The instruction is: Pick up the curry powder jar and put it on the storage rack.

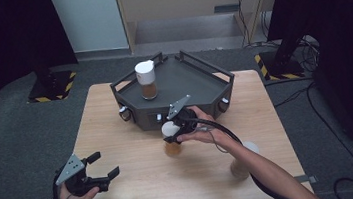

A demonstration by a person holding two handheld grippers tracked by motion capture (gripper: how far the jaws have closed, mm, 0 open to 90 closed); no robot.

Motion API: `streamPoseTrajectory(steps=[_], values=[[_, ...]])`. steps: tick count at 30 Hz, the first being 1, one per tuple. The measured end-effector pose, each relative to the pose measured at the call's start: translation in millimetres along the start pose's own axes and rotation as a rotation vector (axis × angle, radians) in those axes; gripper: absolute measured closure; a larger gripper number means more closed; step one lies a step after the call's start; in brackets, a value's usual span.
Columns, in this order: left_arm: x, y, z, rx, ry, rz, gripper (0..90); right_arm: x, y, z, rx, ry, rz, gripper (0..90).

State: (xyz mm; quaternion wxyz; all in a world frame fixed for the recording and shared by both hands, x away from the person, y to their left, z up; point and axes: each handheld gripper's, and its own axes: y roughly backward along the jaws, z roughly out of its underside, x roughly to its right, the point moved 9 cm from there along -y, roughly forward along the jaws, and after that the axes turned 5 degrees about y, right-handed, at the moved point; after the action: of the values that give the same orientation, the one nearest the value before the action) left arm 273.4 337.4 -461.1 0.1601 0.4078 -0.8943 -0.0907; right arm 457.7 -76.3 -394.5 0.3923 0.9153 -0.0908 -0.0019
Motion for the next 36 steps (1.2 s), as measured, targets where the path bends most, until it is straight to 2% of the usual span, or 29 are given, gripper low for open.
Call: streamPoseTrajectory(steps=[16,19,29,36], values=[[-0.1,0.0,0.1,0.0,0.0,0.0,2.7,-4.0,1.5,-5.0,-0.028,0.005,0.014,34.2],[-0.3,0.1,0.2,0.0,0.002,-0.001,2.7,-5.1,4.1,-6.1,-0.019,0.001,0.008,34.2],[0.2,0.1,-0.1,-0.003,0.0,-0.003,2.8,-5.4,29.1,-19.9,0.002,-0.009,0.007,34.2],[0.1,0.0,0.0,-0.003,0.001,-0.002,2.8,-1.2,56.8,-30.3,0.028,-0.033,0.028,34.1]])
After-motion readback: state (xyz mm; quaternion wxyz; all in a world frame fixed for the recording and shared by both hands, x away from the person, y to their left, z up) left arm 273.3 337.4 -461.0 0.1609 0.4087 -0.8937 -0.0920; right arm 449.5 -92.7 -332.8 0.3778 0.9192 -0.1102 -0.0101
